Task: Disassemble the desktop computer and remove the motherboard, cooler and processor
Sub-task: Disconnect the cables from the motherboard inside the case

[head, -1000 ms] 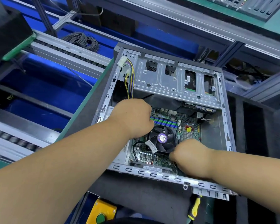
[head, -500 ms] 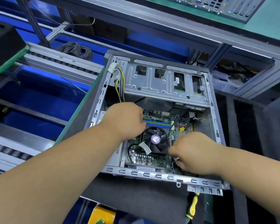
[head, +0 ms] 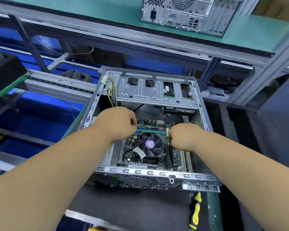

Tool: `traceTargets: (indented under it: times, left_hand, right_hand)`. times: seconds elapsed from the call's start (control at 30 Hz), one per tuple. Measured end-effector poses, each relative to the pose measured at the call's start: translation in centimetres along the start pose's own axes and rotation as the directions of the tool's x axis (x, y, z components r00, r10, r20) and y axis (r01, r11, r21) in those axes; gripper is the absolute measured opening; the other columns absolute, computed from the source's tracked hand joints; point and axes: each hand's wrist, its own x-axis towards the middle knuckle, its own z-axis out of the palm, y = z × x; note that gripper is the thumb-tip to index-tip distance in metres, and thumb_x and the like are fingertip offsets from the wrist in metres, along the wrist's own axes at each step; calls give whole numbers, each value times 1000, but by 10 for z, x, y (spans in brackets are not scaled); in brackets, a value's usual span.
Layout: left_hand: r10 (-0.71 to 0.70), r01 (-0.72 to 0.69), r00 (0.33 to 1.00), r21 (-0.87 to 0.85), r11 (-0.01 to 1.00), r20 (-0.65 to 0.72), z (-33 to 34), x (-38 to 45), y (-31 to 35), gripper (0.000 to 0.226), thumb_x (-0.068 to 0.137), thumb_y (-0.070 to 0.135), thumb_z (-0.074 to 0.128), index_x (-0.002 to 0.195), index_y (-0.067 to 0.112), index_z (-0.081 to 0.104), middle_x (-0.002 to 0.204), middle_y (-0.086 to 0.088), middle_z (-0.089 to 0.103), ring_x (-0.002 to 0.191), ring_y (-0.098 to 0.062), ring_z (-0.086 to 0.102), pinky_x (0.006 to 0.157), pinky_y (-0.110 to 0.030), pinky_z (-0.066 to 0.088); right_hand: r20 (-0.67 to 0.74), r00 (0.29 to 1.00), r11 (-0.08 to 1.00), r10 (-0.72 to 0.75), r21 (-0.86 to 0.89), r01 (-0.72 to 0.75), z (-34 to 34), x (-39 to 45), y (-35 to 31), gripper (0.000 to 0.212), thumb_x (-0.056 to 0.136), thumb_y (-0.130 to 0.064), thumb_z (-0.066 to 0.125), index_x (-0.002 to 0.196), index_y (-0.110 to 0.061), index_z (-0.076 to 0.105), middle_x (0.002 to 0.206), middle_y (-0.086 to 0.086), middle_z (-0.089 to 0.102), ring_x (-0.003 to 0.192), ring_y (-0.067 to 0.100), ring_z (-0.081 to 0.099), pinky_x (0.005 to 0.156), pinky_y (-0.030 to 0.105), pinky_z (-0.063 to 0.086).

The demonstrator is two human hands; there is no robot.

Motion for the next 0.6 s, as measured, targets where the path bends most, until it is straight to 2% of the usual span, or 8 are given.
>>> traceTargets:
  times: [0.03, 0.07, 0.2, 0.27, 0.33, 0.4, 0.5, 0.6]
  left_hand:
    - [-4, 4, 1000, -1, 1000, -2, -1, 0, 0, 14, 79, 38, 57, 86, 39, 69, 88, 19, 66, 84, -10, 60, 70, -26, 48]
    - [-12, 12, 1000, -5, 1000, 1, -3, -1, 1, 16, 78, 38, 57, 87, 40, 70, 88, 19, 67, 86, -10, 61, 73, -27, 51]
    - [-47, 47, 999, -4, 999, 11, -8, -6, 7, 16, 78, 35, 56, 86, 40, 70, 92, 18, 67, 90, -11, 62, 80, -31, 53]
    - [-48, 48, 999, -26, 999, 9, -10, -7, 8, 15, 80, 35, 57, 87, 39, 70, 90, 19, 66, 90, -11, 61, 79, -30, 53]
    - [-36, 34, 999, -66, 997, -19, -11, -10, 9, 15, 83, 33, 59, 88, 37, 72, 85, 19, 63, 87, -10, 61, 76, -27, 50]
    - [2, -9, 997, -106, 994, -73, -12, -13, 11, 15, 85, 29, 60, 93, 34, 73, 85, 17, 61, 85, -11, 60, 76, -27, 49]
    - [99, -103, 989, -38, 994, -109, -15, -18, 18, 20, 88, 25, 60, 103, 32, 72, 99, 10, 66, 94, -15, 61, 84, -31, 50]
    - [131, -141, 985, -86, 986, -110, -17, -22, 34, 21, 88, 26, 62, 107, 33, 70, 102, 12, 65, 96, -13, 60, 87, -30, 49]
  right_hand:
    - [-5, 1000, 999, 19, -50, -20, 1, 0, 2, 15, 86, -13, 48, 77, -14, 60, 74, 0, 57, 74, 24, 57, 65, 31, 49]
    - [-5, 1000, 996, 25, -81, -25, 1, 0, 3, 18, 87, -13, 48, 72, -13, 56, 70, -1, 52, 71, 23, 55, 63, 30, 45]
    - [-22, 999, 995, 47, -84, -49, 2, -5, 5, 19, 87, -6, 47, 73, -12, 58, 75, 2, 55, 74, 24, 54, 63, 31, 42]
    - [-61, 998, 1000, 5, -22, -6, -1, -8, 4, 20, 88, -8, 47, 96, -13, 65, 92, 5, 61, 91, 26, 62, 68, 32, 47]
    - [-164, 986, 994, -44, 95, 60, -5, -16, 7, 39, 90, -11, 47, 125, -21, 60, 118, 4, 62, 111, 26, 58, 84, 35, 51]
    - [-319, 946, 955, -56, 261, 144, -10, -30, 13, 47, 90, -15, 49, 135, -29, 55, 130, -2, 59, 113, 20, 55, 88, 30, 46]
    - [-515, 857, 872, 36, 435, 225, -15, -54, 28, 37, 90, -18, 49, 121, -33, 65, 95, -14, 61, 81, 9, 52, 65, 24, 37]
    - [-588, 793, 794, 157, 553, 254, -12, -73, 45, 30, 91, -19, 51, 112, -34, 67, 82, -15, 59, 70, 2, 51, 61, 26, 37]
